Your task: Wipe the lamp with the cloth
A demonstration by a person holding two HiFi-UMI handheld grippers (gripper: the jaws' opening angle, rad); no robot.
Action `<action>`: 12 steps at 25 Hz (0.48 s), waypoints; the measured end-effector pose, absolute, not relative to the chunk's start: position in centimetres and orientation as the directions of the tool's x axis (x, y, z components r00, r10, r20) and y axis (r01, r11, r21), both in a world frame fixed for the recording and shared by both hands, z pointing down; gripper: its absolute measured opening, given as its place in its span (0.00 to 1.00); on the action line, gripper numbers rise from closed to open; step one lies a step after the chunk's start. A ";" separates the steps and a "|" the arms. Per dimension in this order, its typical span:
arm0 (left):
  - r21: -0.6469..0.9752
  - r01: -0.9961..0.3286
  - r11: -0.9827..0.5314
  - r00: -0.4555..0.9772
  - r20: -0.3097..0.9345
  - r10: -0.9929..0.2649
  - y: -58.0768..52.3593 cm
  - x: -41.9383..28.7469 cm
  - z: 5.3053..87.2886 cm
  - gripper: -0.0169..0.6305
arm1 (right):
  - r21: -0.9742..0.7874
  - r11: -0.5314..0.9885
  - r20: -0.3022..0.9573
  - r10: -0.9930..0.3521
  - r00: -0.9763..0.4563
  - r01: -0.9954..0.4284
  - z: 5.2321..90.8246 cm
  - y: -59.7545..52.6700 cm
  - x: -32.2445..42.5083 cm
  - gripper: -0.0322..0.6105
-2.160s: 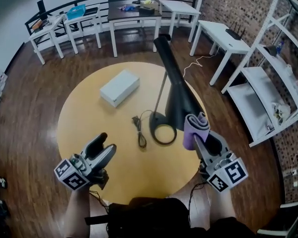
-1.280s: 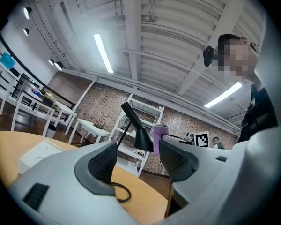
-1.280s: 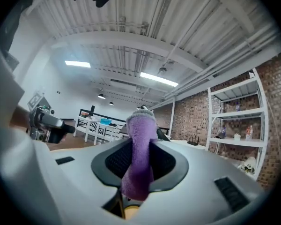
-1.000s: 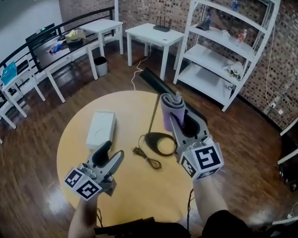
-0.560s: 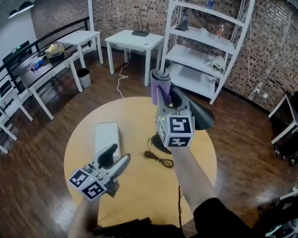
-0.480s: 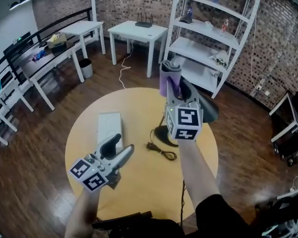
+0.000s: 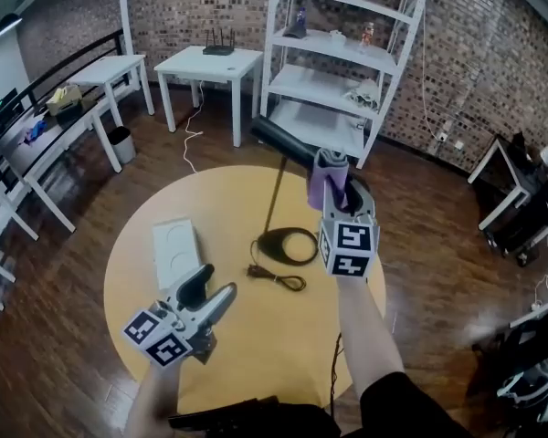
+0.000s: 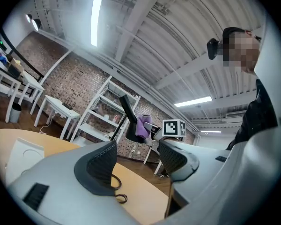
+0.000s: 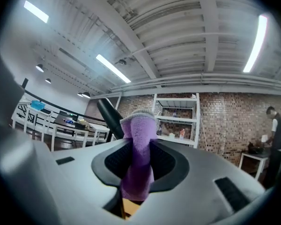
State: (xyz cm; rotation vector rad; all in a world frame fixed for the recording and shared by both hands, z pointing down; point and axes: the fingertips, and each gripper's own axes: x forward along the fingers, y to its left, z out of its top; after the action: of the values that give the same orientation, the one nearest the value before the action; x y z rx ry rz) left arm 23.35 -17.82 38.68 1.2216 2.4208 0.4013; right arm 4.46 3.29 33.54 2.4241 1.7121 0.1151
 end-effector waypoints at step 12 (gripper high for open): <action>0.452 0.661 0.599 -0.587 -0.188 0.788 -17.7 21.5 40.7 0.44 | 0.054 -0.195 0.046 0.980 0.193 0.979 38.8 2.3 -5.2 0.20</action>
State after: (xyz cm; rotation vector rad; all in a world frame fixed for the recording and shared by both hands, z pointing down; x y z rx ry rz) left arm 21.54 -17.67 40.68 1.1654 2.4604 0.4776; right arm -5.16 2.34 38.80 2.4168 1.9849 0.1095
